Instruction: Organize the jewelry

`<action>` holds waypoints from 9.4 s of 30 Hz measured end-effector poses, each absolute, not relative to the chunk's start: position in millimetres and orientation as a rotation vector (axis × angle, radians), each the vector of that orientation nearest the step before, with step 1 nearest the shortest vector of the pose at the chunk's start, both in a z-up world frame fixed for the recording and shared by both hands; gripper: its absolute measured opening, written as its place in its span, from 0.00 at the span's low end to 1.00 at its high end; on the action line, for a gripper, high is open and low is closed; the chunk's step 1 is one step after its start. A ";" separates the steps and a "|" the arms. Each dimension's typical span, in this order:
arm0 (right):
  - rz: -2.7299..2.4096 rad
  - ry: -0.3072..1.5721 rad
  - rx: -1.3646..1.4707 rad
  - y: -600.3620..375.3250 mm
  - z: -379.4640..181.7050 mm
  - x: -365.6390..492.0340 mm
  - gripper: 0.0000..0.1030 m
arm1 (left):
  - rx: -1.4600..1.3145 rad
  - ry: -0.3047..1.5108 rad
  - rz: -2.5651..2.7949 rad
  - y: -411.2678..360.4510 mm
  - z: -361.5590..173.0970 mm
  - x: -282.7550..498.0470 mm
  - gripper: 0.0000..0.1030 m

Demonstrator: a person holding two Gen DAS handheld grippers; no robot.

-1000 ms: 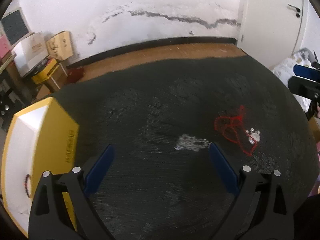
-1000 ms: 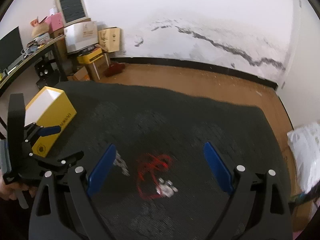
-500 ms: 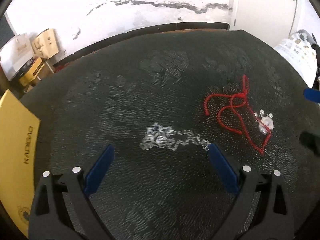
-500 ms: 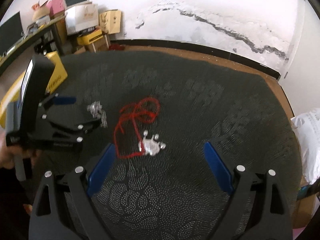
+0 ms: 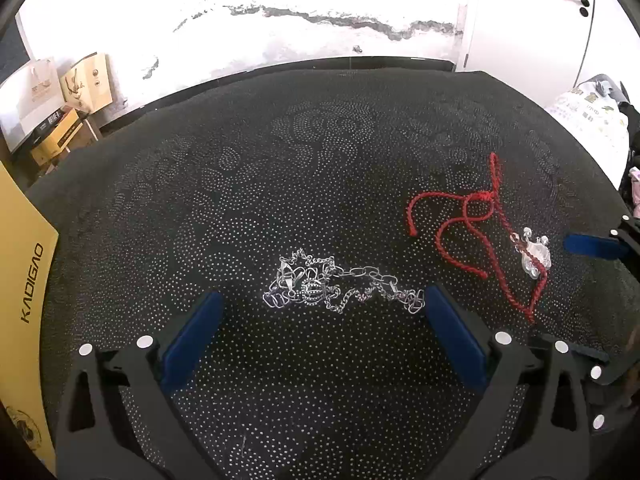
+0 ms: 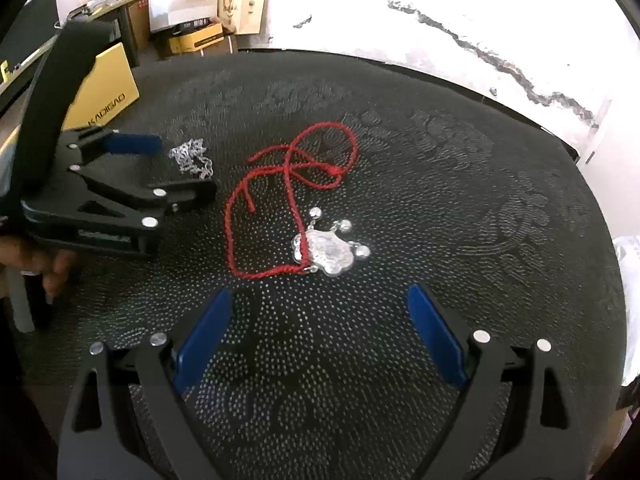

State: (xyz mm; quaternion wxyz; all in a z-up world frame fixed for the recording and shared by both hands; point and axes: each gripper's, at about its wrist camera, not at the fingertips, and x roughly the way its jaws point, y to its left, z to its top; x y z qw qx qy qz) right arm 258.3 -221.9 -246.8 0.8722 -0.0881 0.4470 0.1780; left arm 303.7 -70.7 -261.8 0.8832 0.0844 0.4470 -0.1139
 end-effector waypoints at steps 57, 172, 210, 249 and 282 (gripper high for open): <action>0.454 0.798 -0.127 -192.7 -154.8 261.6 0.09 | 0.195 0.838 -0.217 -41.1 -180.2 266.8 0.11; 0.791 0.835 -0.272 216.6 -124.1 318.0 0.88 | -0.158 0.965 0.263 320.5 -175.1 211.6 0.88; 0.392 0.777 -0.046 -116.4 -68.0 257.0 0.88 | 0.011 0.873 -0.081 75.3 -114.3 237.8 0.89; 0.024 0.884 0.108 -241.0 -179.9 228.2 0.88 | 0.013 0.913 -0.102 -23.7 -171.7 241.8 0.94; 0.023 0.875 0.081 -241.8 -180.2 227.9 0.88 | 0.028 0.934 -0.102 -27.0 -178.5 247.2 0.94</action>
